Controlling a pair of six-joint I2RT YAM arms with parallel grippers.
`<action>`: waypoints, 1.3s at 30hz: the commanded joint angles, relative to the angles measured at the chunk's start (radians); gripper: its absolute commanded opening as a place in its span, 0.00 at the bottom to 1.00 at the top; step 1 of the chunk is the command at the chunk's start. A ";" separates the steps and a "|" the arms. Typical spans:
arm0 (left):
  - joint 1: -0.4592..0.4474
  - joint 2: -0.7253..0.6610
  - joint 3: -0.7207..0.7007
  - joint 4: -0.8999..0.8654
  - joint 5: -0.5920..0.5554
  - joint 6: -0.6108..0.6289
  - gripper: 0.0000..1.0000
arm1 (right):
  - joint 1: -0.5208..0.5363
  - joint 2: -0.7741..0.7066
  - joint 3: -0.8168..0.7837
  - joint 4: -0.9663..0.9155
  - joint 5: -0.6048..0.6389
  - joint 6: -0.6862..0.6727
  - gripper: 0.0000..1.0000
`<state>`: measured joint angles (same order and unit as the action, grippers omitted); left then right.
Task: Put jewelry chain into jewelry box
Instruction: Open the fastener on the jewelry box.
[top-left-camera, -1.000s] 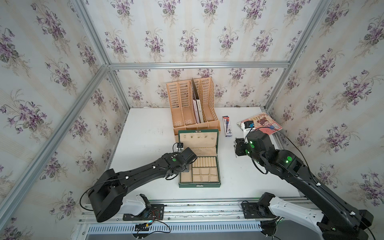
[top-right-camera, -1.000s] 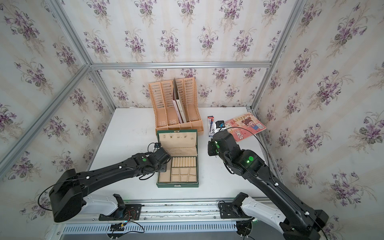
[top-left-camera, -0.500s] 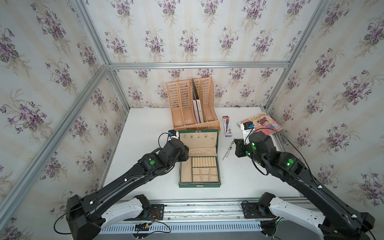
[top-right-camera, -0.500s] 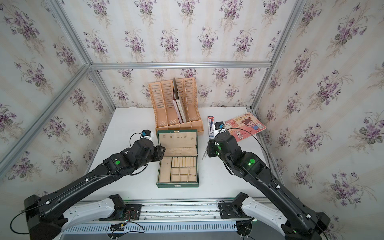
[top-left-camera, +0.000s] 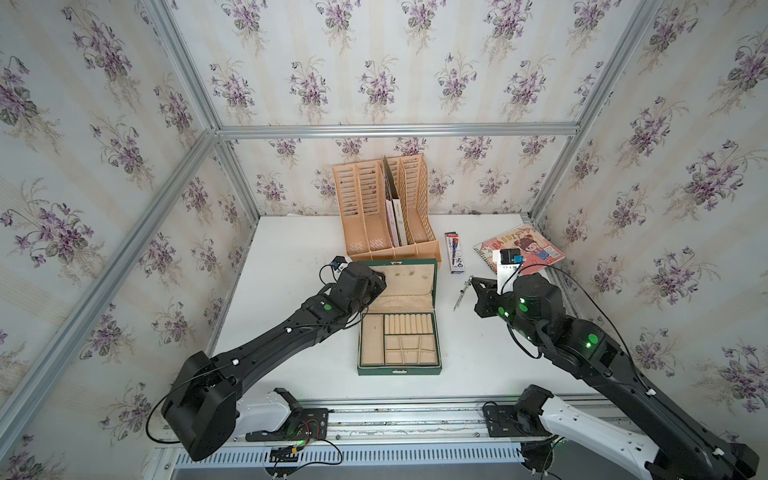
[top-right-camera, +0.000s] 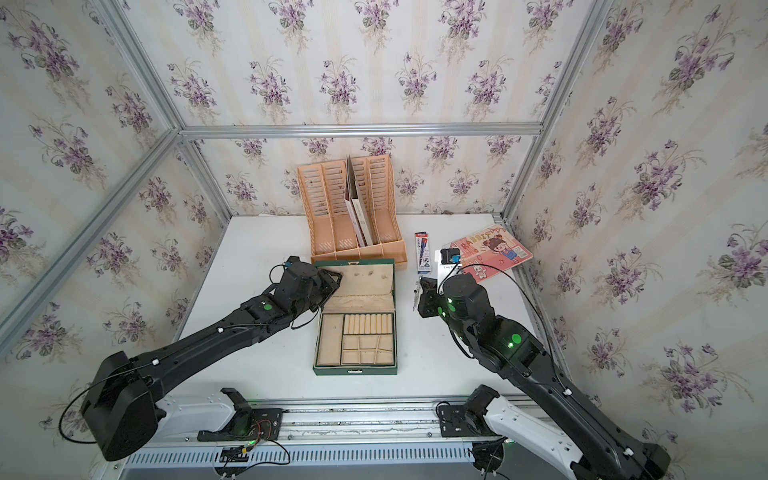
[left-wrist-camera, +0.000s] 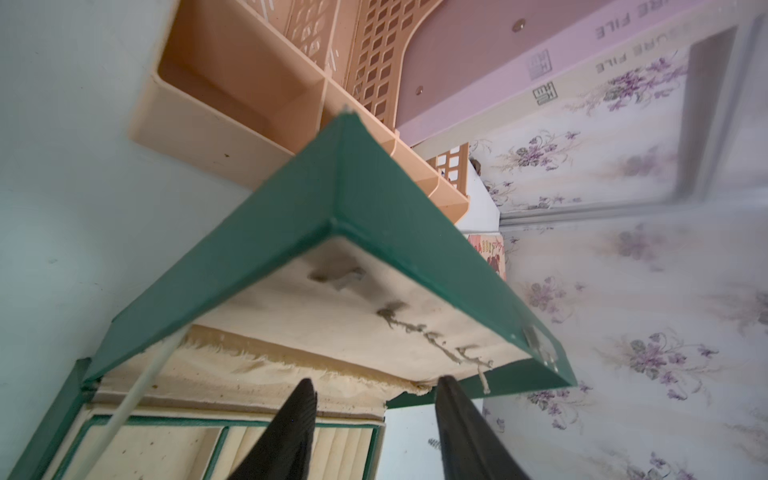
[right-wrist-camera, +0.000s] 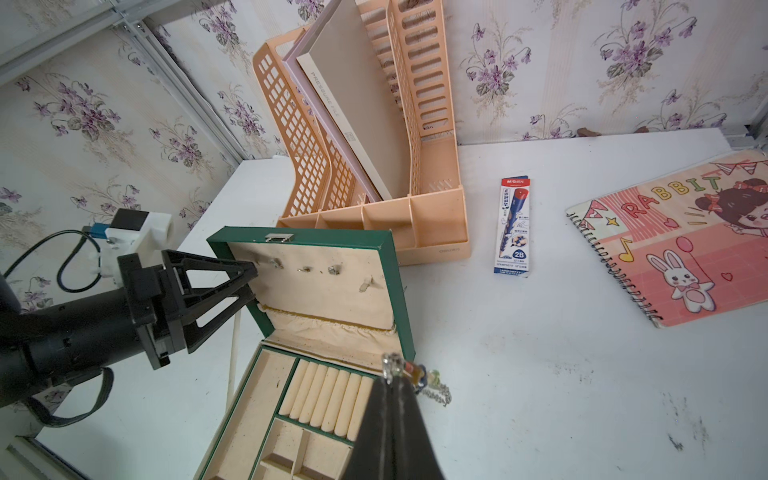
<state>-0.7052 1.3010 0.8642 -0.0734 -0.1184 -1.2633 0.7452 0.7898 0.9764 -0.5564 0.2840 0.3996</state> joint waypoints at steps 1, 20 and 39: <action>0.012 0.023 -0.003 0.088 0.006 -0.093 0.50 | 0.000 -0.005 -0.004 0.031 0.022 0.007 0.00; 0.034 0.067 -0.031 0.172 0.020 -0.136 0.46 | 0.000 -0.022 -0.016 0.030 0.035 -0.002 0.00; 0.041 0.065 -0.047 0.108 0.024 -0.135 0.33 | 0.000 -0.033 -0.018 0.028 0.035 0.002 0.00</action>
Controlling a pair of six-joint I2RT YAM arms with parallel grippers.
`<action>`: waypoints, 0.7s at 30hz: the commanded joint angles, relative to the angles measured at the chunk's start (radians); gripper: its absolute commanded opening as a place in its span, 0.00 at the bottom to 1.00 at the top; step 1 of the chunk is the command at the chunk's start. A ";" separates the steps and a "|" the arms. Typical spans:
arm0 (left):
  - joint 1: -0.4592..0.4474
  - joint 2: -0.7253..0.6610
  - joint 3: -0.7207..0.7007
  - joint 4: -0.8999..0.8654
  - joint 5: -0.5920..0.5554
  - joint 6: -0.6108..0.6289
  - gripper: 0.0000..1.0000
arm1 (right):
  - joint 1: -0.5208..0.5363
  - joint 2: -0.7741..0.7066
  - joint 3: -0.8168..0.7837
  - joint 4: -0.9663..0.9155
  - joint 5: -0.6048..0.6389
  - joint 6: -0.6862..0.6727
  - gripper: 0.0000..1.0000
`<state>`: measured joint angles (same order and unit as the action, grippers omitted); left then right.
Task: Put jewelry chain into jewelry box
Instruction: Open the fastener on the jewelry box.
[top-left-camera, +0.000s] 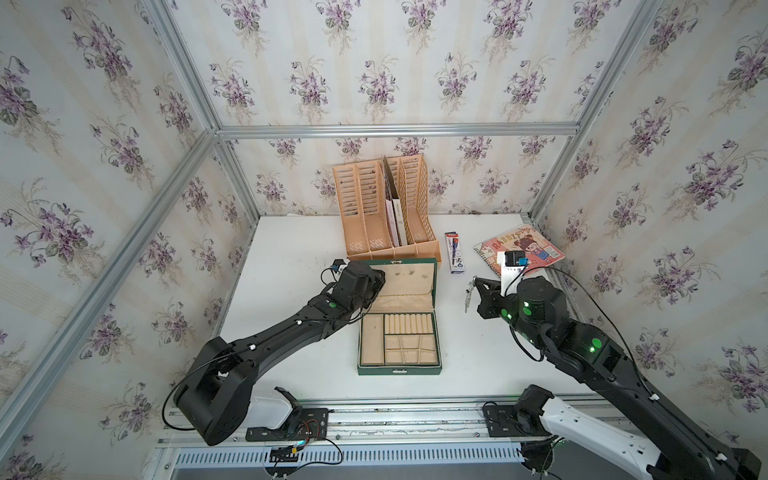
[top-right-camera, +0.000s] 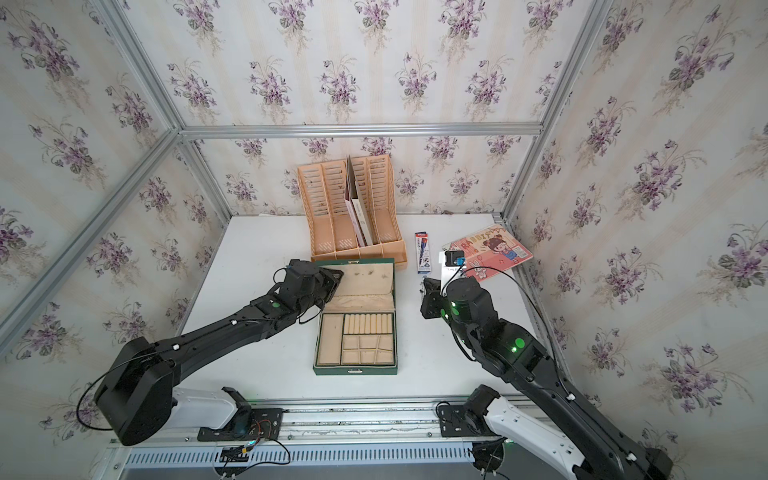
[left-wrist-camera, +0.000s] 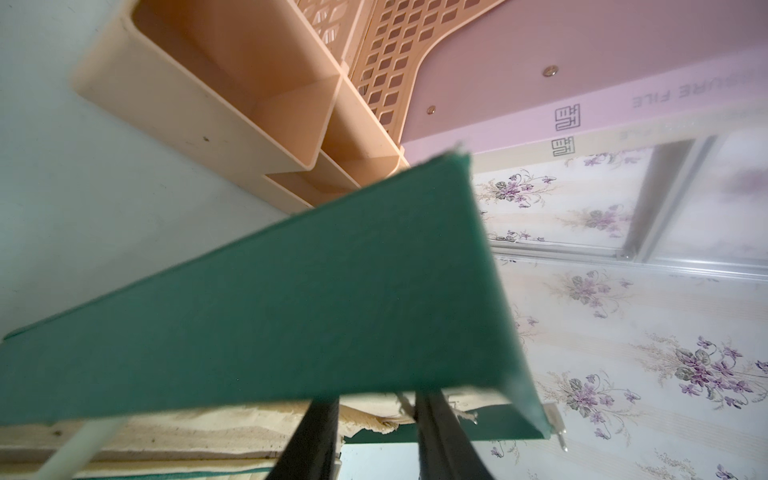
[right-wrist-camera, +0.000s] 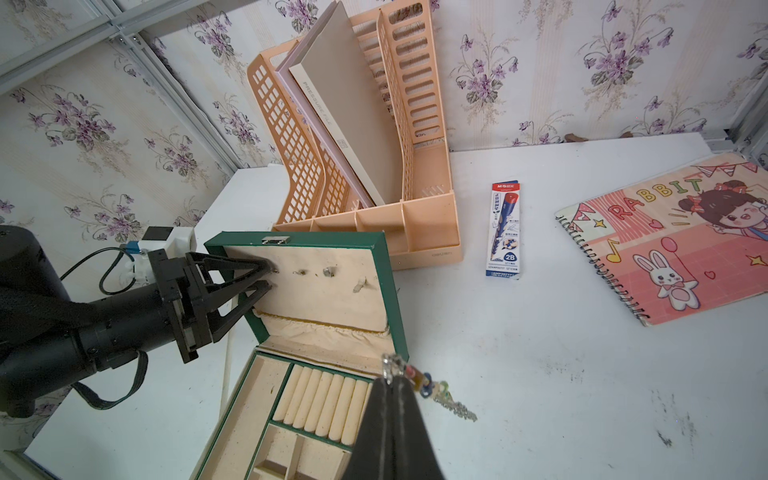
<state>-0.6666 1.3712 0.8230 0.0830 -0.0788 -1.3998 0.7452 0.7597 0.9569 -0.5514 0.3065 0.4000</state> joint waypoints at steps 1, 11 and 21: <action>0.002 -0.009 -0.010 -0.048 -0.018 0.002 0.32 | 0.000 -0.002 0.002 0.022 0.013 0.001 0.00; 0.004 -0.019 -0.028 -0.067 -0.013 0.002 0.28 | 0.000 -0.004 0.000 0.022 0.011 0.003 0.00; 0.004 -0.025 -0.041 -0.086 -0.015 0.004 0.23 | 0.000 -0.006 -0.001 0.024 0.006 0.005 0.00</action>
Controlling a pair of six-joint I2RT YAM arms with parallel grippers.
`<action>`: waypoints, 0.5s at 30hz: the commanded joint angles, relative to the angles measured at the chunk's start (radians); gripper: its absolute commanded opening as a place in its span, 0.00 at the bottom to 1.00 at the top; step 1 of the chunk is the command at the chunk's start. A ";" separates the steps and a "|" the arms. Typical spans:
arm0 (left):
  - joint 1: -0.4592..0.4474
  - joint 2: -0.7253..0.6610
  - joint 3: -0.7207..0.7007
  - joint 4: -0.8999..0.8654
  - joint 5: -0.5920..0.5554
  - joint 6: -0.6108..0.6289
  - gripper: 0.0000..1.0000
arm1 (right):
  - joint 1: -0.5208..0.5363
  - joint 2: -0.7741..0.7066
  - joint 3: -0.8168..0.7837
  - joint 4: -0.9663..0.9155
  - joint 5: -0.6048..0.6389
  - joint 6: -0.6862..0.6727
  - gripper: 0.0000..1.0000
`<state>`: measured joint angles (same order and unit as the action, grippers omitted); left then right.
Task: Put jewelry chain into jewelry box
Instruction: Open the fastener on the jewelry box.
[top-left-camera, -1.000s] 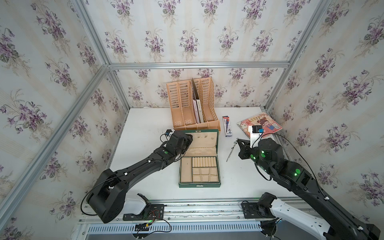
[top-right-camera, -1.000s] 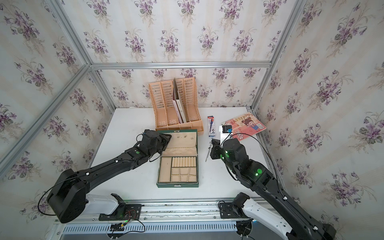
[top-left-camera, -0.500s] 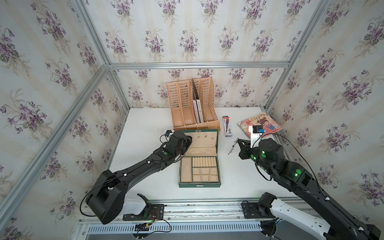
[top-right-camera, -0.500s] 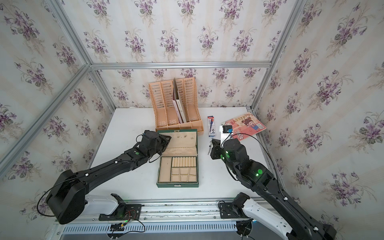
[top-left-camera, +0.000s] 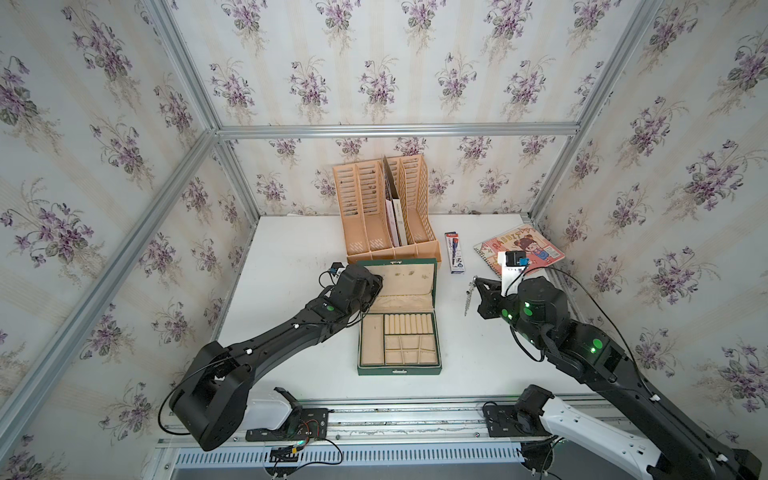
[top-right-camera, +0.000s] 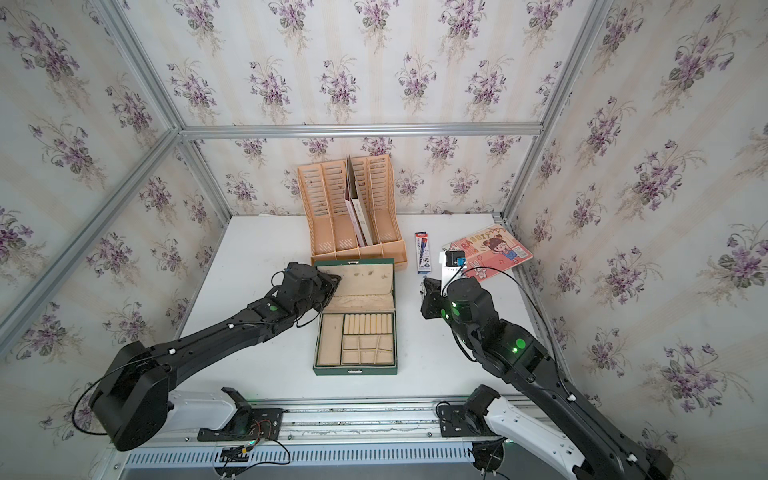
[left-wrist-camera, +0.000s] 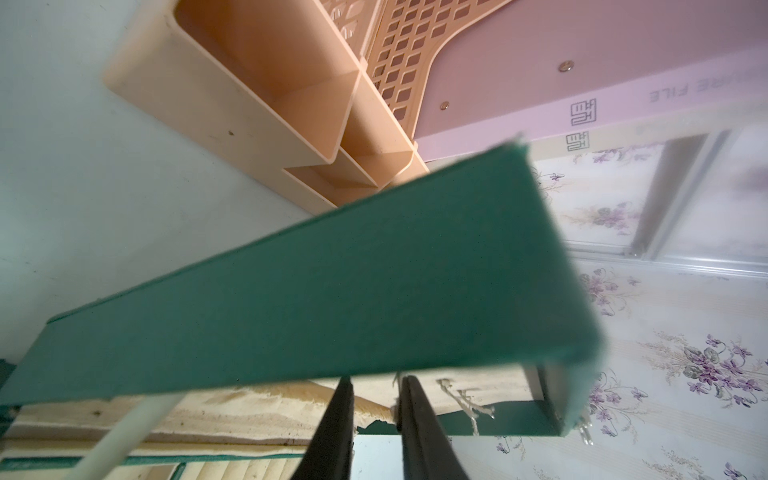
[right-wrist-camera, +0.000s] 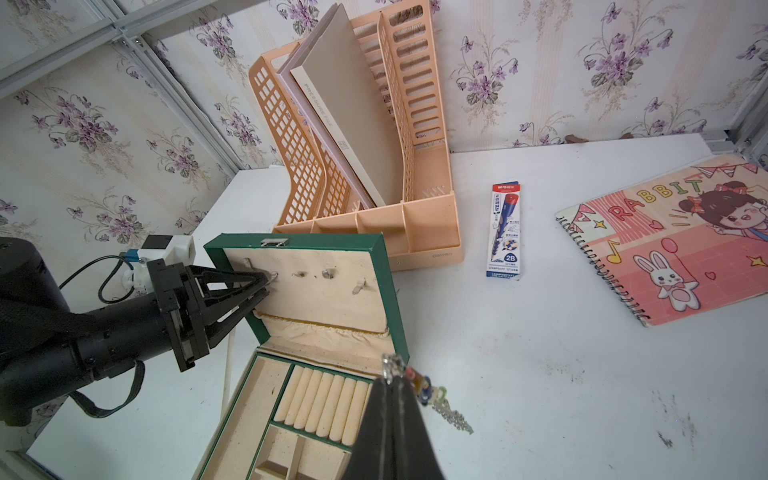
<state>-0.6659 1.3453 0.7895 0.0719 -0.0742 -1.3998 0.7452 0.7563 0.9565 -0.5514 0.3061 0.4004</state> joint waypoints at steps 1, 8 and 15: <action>0.003 0.002 -0.010 -0.075 -0.017 0.005 0.23 | 0.000 -0.002 -0.001 0.024 0.006 0.004 0.00; 0.003 0.013 -0.012 -0.082 -0.009 0.009 0.22 | 0.000 -0.005 0.000 0.024 0.004 0.004 0.00; 0.003 0.003 -0.001 -0.075 -0.001 0.019 0.21 | 0.000 -0.010 0.005 0.019 0.004 0.005 0.00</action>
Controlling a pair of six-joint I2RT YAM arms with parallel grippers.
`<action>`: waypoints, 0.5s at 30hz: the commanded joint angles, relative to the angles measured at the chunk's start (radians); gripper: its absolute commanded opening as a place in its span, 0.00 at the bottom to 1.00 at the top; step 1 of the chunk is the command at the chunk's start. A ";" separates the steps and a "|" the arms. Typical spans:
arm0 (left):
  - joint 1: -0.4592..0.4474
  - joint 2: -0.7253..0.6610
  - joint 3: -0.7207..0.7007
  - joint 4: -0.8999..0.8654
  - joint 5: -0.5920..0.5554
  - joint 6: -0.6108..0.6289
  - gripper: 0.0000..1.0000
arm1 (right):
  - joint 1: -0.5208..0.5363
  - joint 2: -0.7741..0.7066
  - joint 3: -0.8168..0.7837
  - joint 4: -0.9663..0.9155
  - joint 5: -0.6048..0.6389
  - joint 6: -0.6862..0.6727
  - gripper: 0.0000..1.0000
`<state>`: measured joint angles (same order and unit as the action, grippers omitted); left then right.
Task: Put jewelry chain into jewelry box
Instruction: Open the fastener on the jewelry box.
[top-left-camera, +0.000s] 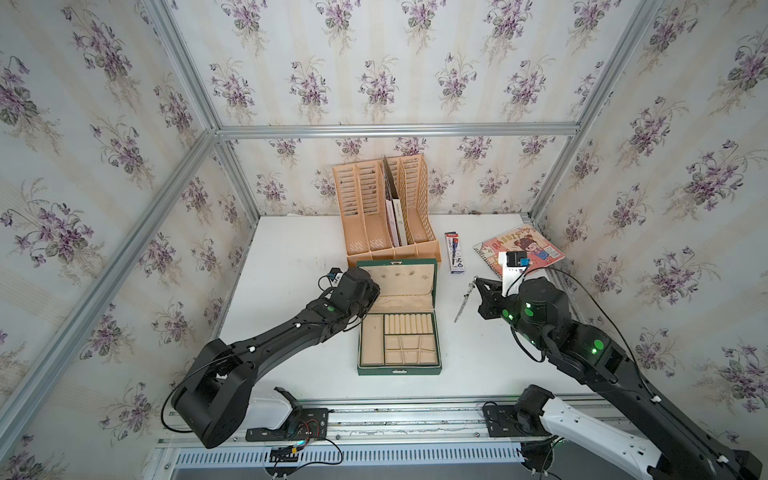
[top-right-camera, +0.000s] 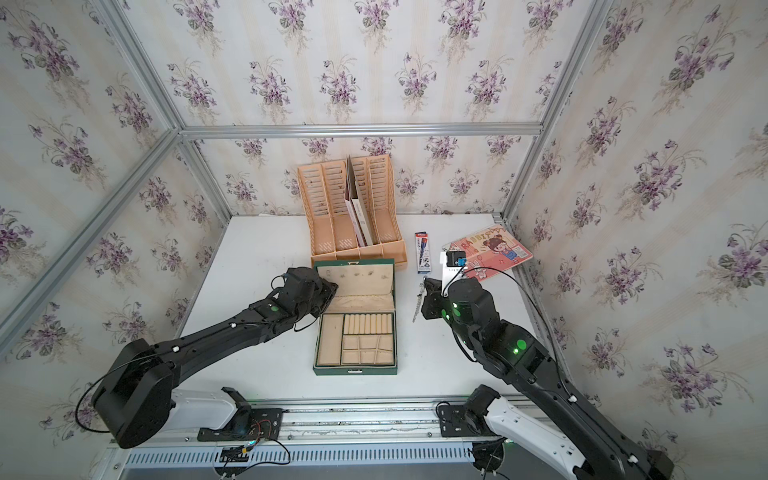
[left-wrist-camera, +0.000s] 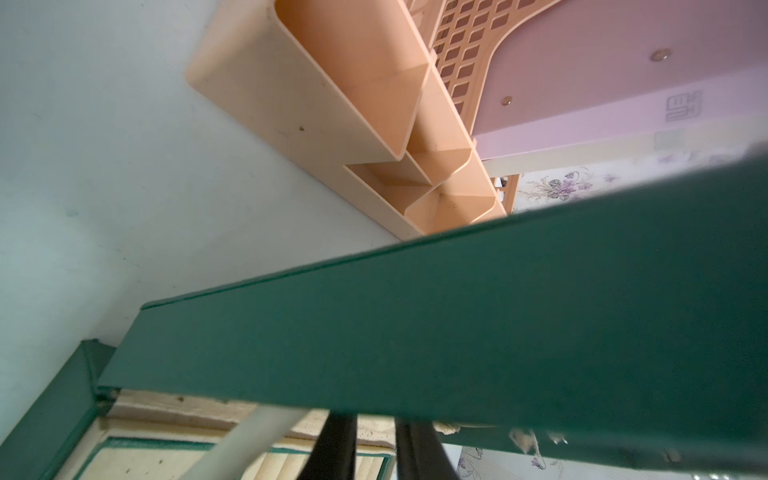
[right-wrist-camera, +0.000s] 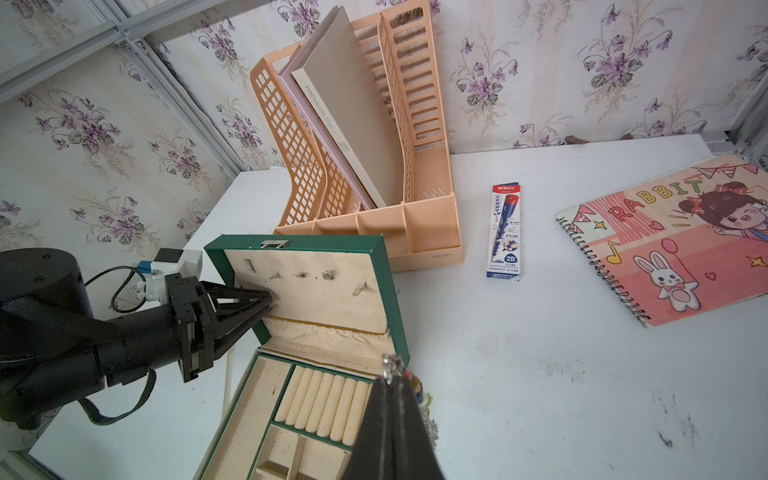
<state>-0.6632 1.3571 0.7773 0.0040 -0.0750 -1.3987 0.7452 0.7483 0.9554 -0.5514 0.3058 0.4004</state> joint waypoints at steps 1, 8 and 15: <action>0.001 -0.014 0.017 -0.013 -0.001 0.025 0.21 | 0.000 -0.003 0.008 0.018 0.006 0.005 0.00; 0.000 -0.072 0.047 -0.063 -0.009 0.071 0.29 | 0.000 -0.013 0.007 0.014 0.010 0.004 0.00; -0.017 -0.030 0.124 -0.125 0.007 0.101 0.50 | 0.001 -0.012 -0.003 0.022 0.003 0.008 0.00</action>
<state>-0.6746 1.3052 0.8780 -0.0834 -0.0750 -1.3304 0.7452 0.7376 0.9546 -0.5514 0.3058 0.4011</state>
